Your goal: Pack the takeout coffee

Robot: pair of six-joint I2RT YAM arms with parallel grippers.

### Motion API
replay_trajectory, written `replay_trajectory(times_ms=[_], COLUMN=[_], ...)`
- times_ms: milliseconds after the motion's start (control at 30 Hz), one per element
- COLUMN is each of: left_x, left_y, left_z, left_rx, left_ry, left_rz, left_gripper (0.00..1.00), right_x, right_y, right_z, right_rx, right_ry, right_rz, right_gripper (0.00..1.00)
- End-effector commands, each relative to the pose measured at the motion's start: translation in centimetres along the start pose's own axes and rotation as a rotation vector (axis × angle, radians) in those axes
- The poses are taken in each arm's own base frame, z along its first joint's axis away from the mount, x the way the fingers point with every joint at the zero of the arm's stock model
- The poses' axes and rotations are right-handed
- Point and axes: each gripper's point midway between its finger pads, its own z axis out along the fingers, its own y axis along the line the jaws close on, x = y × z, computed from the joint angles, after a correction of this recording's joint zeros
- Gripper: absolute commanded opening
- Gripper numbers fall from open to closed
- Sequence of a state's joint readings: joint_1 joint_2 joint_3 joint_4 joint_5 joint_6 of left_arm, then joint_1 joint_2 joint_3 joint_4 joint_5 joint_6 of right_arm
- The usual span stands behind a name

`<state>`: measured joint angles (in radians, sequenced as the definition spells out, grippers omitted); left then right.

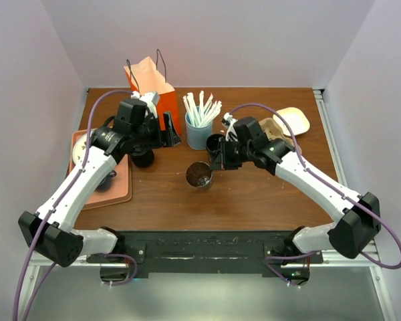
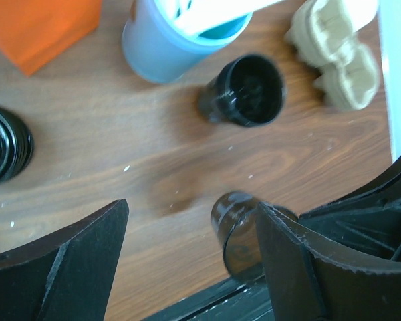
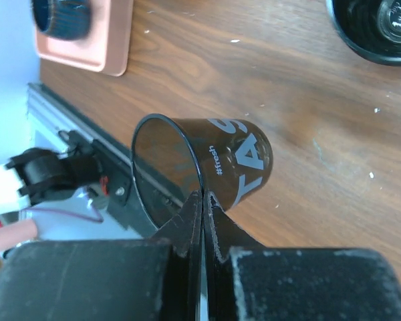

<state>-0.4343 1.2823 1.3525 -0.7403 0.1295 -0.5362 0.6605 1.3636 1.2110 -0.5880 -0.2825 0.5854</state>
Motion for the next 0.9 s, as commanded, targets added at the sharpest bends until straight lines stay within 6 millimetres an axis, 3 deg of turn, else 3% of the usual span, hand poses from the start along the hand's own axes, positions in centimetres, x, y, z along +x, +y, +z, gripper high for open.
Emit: replay_trajectory(times_ms=[0,400,533,667,867], left_x=[0.8,2.1,2.5,2.4,2.4], left_y=[0.4,0.3,0.2,0.5,0.6], left_z=[0.1,0.9,1.0,1.1,1.2], left_rx=[-0.003,0.028,0.041,0.026,0.023], left_ry=[-0.001,0.035,0.042,0.039,0.041], left_rz=[0.009,-0.015,-0.016,-0.008,-0.007], left_gripper=[0.82,0.82,0.82,0.82,0.82], right_x=[-2.0,1.4,1.5,1.0,1.6], right_y=[0.5,-3.5,-4.2,-4.6,-5.7], right_z=[0.8,4.7,4.9,4.4,4.6], right_rx=[-0.061,-0.003,0.030,0.068,0.122], right_ry=[-0.143,-0.094,-0.095,-0.115,-0.085], right_rz=[-0.015,0.023,0.033,0.040,0.028], right_gripper=[0.00,0.00,0.00,0.11,0.11])
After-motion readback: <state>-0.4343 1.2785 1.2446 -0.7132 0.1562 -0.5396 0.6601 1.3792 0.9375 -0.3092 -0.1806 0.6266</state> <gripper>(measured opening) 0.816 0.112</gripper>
